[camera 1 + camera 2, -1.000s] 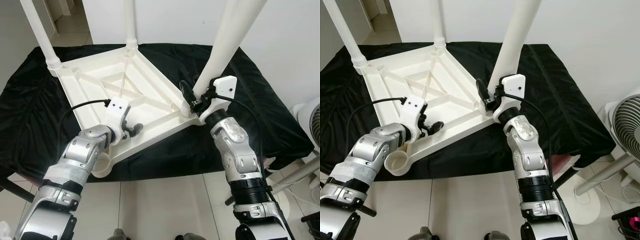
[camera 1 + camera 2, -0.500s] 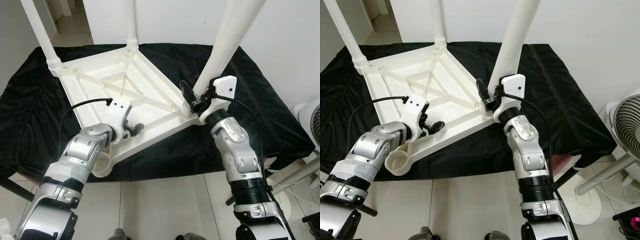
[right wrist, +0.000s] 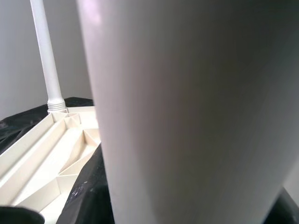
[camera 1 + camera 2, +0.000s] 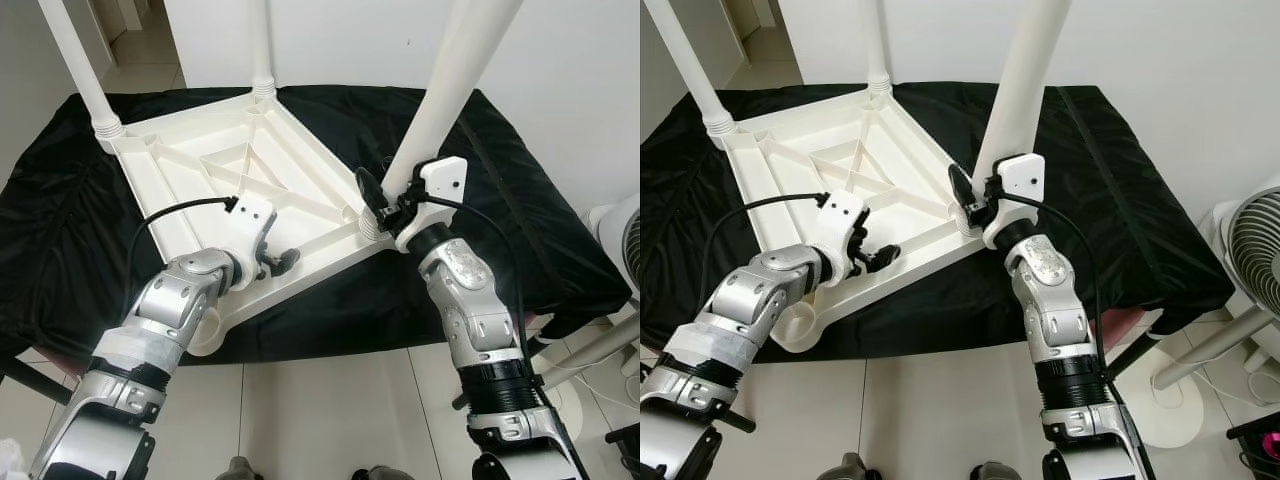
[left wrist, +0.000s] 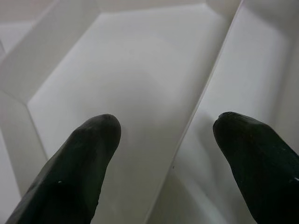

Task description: Building children table

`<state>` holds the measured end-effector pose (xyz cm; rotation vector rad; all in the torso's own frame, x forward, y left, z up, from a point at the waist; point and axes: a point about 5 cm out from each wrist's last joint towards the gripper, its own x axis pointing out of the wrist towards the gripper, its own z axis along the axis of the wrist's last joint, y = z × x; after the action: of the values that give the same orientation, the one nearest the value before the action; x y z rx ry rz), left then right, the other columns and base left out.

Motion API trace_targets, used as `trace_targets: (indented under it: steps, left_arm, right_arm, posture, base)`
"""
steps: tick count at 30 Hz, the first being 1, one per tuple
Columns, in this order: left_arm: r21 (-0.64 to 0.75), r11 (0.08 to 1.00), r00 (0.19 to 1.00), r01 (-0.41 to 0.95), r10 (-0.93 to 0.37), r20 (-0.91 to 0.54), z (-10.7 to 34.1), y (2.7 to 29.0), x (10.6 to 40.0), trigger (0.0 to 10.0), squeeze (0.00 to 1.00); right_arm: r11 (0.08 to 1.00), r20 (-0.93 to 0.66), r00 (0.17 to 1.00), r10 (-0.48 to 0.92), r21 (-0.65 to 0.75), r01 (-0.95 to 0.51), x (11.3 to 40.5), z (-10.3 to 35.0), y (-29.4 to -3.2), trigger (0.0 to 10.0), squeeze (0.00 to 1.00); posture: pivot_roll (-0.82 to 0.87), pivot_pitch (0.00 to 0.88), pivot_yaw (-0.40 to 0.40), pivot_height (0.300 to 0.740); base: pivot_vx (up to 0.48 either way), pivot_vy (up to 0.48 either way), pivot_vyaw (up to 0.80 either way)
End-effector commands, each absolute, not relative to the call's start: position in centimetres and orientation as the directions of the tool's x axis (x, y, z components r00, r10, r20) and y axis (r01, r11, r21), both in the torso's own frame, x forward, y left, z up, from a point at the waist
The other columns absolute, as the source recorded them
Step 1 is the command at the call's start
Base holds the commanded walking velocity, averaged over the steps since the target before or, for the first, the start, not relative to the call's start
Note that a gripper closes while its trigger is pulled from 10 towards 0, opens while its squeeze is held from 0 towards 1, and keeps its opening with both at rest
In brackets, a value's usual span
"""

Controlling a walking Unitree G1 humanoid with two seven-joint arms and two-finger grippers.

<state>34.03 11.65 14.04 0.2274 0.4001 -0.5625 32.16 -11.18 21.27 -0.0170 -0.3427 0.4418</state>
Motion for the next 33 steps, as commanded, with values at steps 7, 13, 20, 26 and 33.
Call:
trace_targets:
  steps: [7,13,20,26,33]
  left_arm:
    - [0.081,0.821,0.743,0.565,-0.463,-0.483,13.3,12.3,34.2,6.6,0.0]
    - [0.077,0.816,0.748,0.572,-0.481,-0.458,13.7,12.1,34.1,0.0,0.0]
    - [0.059,0.81,0.76,0.583,-0.518,-0.392,14.6,11.0,33.9,0.0,0.0]
    - [0.058,0.788,0.751,0.613,-0.559,-0.351,15.0,9.8,33.7,0.0,0.0]
    - [0.067,0.76,0.734,0.646,-0.595,-0.327,15.1,7.7,33.5,0.0,0.0]
  right_arm:
    - [0.904,0.322,0.847,0.424,-0.097,-0.416,31.8,21.3,-11.1,10.0,0.0]
    - [0.904,0.318,0.847,0.425,-0.104,-0.415,31.7,21.2,-11.0,10.0,0.0]
    - [0.904,0.313,0.849,0.426,-0.104,-0.415,31.6,21.0,-10.8,10.0,0.0]
    - [0.904,0.312,0.85,0.425,-0.099,-0.416,31.5,21.0,-10.8,10.0,0.0]
    - [0.903,0.31,0.85,0.426,-0.096,-0.418,31.5,20.9,-10.5,10.0,0.0]
  posture:
    - [-0.07,0.038,0.052,0.74]
    - [-0.07,0.046,0.055,0.74]
    - [-0.07,0.049,0.061,0.74]
    - [-0.07,0.05,0.06,0.74]
    - [-0.08,0.058,0.05,0.74]
  base:
    - [0.0,0.0,0.0]
    - [0.0,0.0,0.0]
    - [0.0,0.0,0.0]
    - [0.0,0.0,0.0]
    - [0.0,0.0,0.0]
